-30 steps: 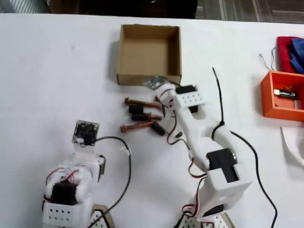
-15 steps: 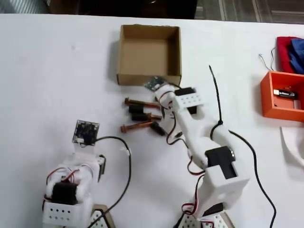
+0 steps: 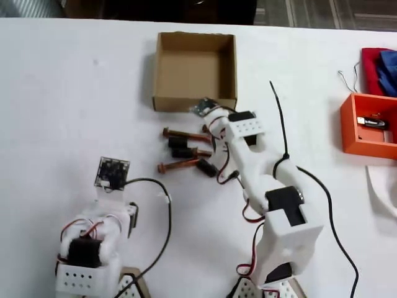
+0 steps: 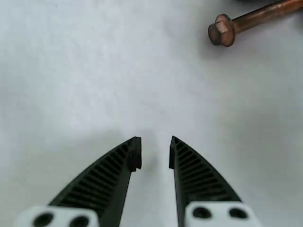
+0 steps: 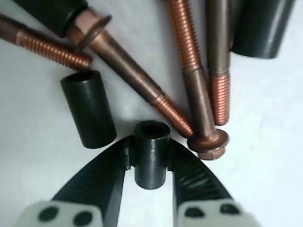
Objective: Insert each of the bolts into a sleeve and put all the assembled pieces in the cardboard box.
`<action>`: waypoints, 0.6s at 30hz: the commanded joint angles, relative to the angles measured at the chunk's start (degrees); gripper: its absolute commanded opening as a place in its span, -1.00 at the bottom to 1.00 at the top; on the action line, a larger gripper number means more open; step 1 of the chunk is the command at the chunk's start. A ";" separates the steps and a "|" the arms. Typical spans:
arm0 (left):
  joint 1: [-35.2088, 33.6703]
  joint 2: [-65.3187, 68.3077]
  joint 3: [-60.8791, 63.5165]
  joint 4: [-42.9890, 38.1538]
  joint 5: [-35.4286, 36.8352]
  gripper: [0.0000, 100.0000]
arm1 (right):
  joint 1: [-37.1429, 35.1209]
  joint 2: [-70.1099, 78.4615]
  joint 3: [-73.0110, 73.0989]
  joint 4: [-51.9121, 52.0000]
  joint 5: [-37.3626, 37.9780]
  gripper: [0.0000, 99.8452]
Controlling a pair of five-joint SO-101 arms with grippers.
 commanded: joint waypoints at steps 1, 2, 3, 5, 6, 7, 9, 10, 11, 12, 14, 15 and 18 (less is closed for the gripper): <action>0.53 -0.88 1.19 -0.18 0.35 -0.75 | 0.48 -4.09 2.20 0.84 -0.09 -0.95; 0.53 -0.88 1.19 -0.18 0.35 -0.75 | 0.84 -6.73 3.34 0.92 -0.09 -0.95; 0.53 -0.88 1.19 -0.18 0.35 -0.75 | 1.10 -9.98 4.92 0.92 -0.53 -0.95; 0.53 -0.88 1.19 -0.18 0.35 -0.75 | 2.33 -18.59 8.70 1.63 -1.67 -0.95; 0.53 -0.88 1.19 -0.18 0.35 -0.75 | 2.77 -23.60 10.90 2.51 -1.76 -0.95; 0.53 -0.88 1.19 -0.18 0.35 -0.75 | 3.21 -28.88 13.10 3.38 -1.67 -0.95; 0.53 -0.88 1.19 -0.18 0.35 -0.75 | 4.18 -40.13 17.32 5.41 -1.58 -0.95; 0.53 -0.88 1.19 -0.18 0.35 -0.75 | 4.70 -45.76 18.99 6.46 -1.58 -0.95; 0.53 -0.88 1.19 -0.18 0.35 -0.75 | 5.14 -51.12 20.22 7.60 -1.49 -0.95; 0.53 -0.88 1.19 -0.18 0.35 -0.75 | 5.49 -56.31 21.10 8.92 -1.49 -0.95; 0.53 -0.88 1.19 -0.18 0.35 -0.75 | 5.58 -65.27 21.54 12.18 -1.49 -0.95; 0.53 -0.88 1.19 -0.18 0.35 -0.75 | 5.32 -69.05 21.54 13.85 -1.49 -0.95; 0.53 -0.88 1.19 -0.18 0.35 -0.75 | 5.23 -76.44 21.63 18.07 -1.49 -0.95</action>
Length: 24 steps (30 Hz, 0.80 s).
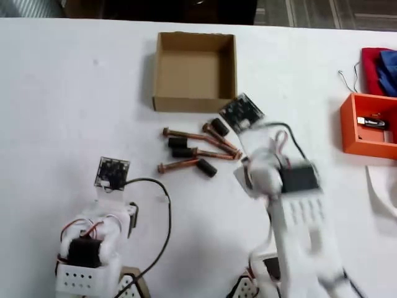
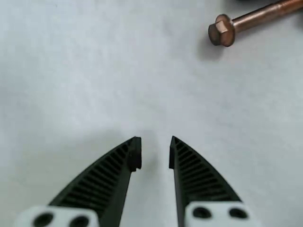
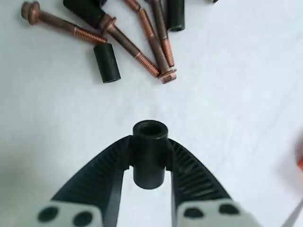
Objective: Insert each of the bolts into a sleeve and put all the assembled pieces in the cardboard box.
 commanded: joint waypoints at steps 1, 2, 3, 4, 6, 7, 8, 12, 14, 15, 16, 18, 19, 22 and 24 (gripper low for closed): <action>0.53 -0.88 1.19 -0.18 0.35 -0.75 | 0.84 -9.71 0.35 4.00 -0.26 -0.95; 0.53 -0.88 1.19 -0.18 0.35 -0.75 | 0.84 -9.89 0.79 4.79 0.53 -0.95; 0.53 -0.88 1.19 -0.18 0.26 -0.75 | 0.84 -9.89 1.41 5.58 1.58 -0.95; 0.53 -0.88 1.19 -0.18 0.35 -0.75 | 0.92 -9.89 2.11 5.93 2.37 -0.95; 0.53 -0.88 1.19 -0.18 0.35 -0.75 | 0.92 -10.24 3.16 6.20 2.90 -0.95; 0.53 -0.88 1.19 -0.18 0.35 -0.75 | 0.92 -10.24 3.43 6.20 2.99 -0.95; 0.53 -0.88 1.19 -0.18 0.35 -0.75 | 0.92 -10.24 3.43 6.20 2.99 -0.95; -0.18 -0.97 1.19 -4.75 0.00 -0.74 | 0.92 -9.98 3.43 5.93 2.90 -0.95; -3.96 -0.97 1.19 -11.78 0.00 -0.74 | 0.92 -9.98 3.52 5.93 2.90 -0.95; -6.77 -0.97 1.19 -16.70 0.00 -0.74 | 0.92 -9.98 3.52 5.93 2.90 -0.95; -10.02 -0.97 1.19 -21.98 0.00 -0.74 | 0.92 -9.98 3.52 6.02 2.90 -0.95; -16.70 -0.97 1.19 -30.86 0.00 -0.74 | 0.92 -9.98 3.52 6.02 2.90 -0.95; -19.43 -0.97 1.19 -34.55 -0.09 -0.74 | 0.92 -9.98 3.52 6.11 2.90 -0.95; -24.53 -0.97 1.19 -42.29 -5.80 -0.75 | 0.92 -9.98 3.60 6.11 2.99 -0.95; -24.26 -0.97 1.19 -46.15 -7.56 -0.75 | 0.92 -9.98 3.60 6.11 2.99 -0.95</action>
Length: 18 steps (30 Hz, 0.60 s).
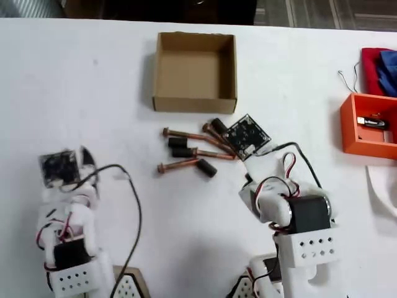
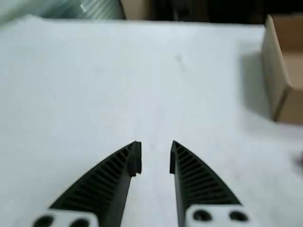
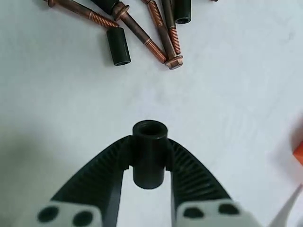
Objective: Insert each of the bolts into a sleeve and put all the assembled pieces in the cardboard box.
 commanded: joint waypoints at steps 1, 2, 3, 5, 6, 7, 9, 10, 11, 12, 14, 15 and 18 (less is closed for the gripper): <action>-1.41 -0.97 1.19 -8.88 -2.11 -0.75 | 0.84 -1.01 -0.18 0.22 0.35 -0.95; -1.49 -0.97 1.19 -10.29 -1.32 -0.75 | 0.84 -1.01 -0.18 0.22 0.35 -0.95; -1.58 -0.88 0.75 -11.25 -0.62 -0.75 | 0.84 -1.01 -0.18 0.22 0.35 -0.95; -1.58 -0.53 -2.07 -11.34 -0.09 -0.74 | 0.84 -1.01 -0.18 0.22 0.44 -0.95; -1.41 -0.53 -3.74 -11.08 -0.09 -0.74 | 0.84 -1.01 -0.18 0.22 0.44 -0.95; -1.05 -0.35 -5.41 -10.81 0.00 -0.74 | 0.84 -1.01 -0.18 0.22 0.53 -0.95; 1.05 2.20 -8.66 -10.55 -0.09 -0.74 | 0.84 -1.01 -0.18 0.22 0.53 -0.95; 2.11 4.84 -10.59 -10.46 -0.62 -0.74 | 0.84 -1.01 -0.18 0.22 0.53 -0.95; 3.16 8.26 -13.05 -9.76 -1.58 -0.74 | 0.84 -1.01 -0.18 0.22 0.53 -0.95; 4.22 12.84 -16.04 -8.62 -2.73 -0.74 | 0.84 -1.01 -0.18 0.22 0.53 -0.95; 6.59 24.09 -23.25 -5.19 -4.84 -0.74 | 0.84 -1.01 -0.18 0.22 0.53 -0.95; 8.09 30.42 -27.03 -2.90 -6.42 -0.74 | 0.84 -1.10 -0.18 0.22 0.53 -0.95; 14.68 50.99 -39.52 6.95 -14.24 -0.74 | 0.84 -1.36 -0.18 0.22 0.44 -0.95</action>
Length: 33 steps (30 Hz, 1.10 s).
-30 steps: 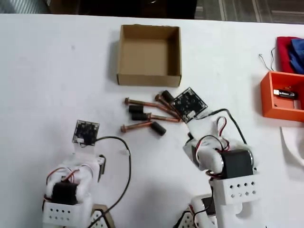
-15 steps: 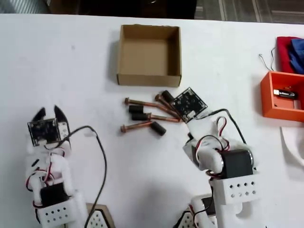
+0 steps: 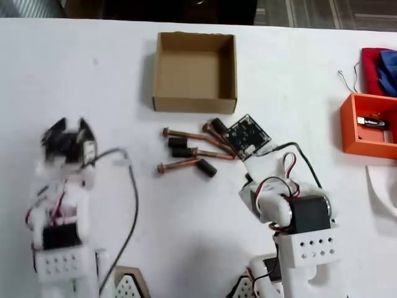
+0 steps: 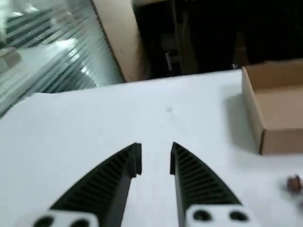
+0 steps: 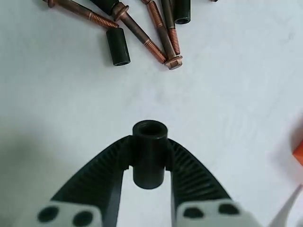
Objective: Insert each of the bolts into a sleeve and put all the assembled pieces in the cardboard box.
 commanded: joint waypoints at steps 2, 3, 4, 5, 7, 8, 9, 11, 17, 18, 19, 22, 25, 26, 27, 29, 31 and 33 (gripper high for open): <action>10.37 31.91 -21.93 17.41 -11.08 -0.74 | 0.84 -1.27 -0.18 0.48 0.35 -0.95; 12.31 37.10 -26.33 22.33 -12.31 -0.74 | 0.84 -1.27 -0.26 1.01 0.44 -0.95; 14.15 41.76 -30.64 26.64 -13.10 -0.74 | 0.84 -1.27 -0.35 1.27 0.44 -0.95; 15.74 46.07 -34.77 30.51 -13.80 -0.74 | 0.84 -1.27 -0.44 1.63 0.44 -0.95; 18.20 53.45 -42.24 36.75 -15.56 -0.74 | 0.84 -1.27 -0.44 2.42 0.53 -0.95; 19.25 56.70 -45.41 38.86 -16.18 -0.74 | 0.84 -1.27 -0.44 2.77 0.53 -0.95; 20.13 59.60 -48.31 40.44 -16.53 -0.74 | 0.92 -1.27 -0.44 3.03 0.53 -0.95; 21.63 64.79 -53.14 42.55 -16.62 -0.74 | 0.92 -1.27 -0.44 3.12 0.53 -0.95; 26.46 75.87 -59.30 43.43 -20.66 -0.52 | 1.89 -1.36 -0.44 3.12 0.53 -0.95; 26.99 77.01 -59.47 43.34 -21.36 -0.48 | 3.30 -1.36 -0.53 3.12 0.53 -0.95; 27.25 77.89 -59.56 43.08 -22.07 -0.49 | 5.05 -1.36 -0.53 3.12 0.97 -0.95; 27.96 79.30 -59.56 41.49 -23.21 -0.57 | 12.18 -1.36 -0.53 3.12 6.59 -0.95; 29.10 80.00 -59.12 40.09 -23.12 -0.60 | 20.26 -1.36 -0.53 3.03 12.40 -0.95; 29.36 80.44 -59.12 39.56 -22.86 -0.60 | 22.81 -1.36 -0.53 3.03 14.24 -0.95; 29.45 81.05 -59.12 39.12 -22.86 -0.60 | 25.01 -1.36 -0.53 2.95 15.91 -0.95; 29.36 82.73 -59.12 37.80 -22.86 -0.60 | 28.62 -1.36 -0.53 2.86 18.46 -0.95; 29.27 84.40 -59.12 36.57 -23.12 -0.60 | 30.99 -1.36 -0.53 2.77 20.13 -0.95; 29.27 86.24 -59.38 36.31 -23.21 -0.60 | 32.40 -1.36 -0.53 2.77 20.75 -0.95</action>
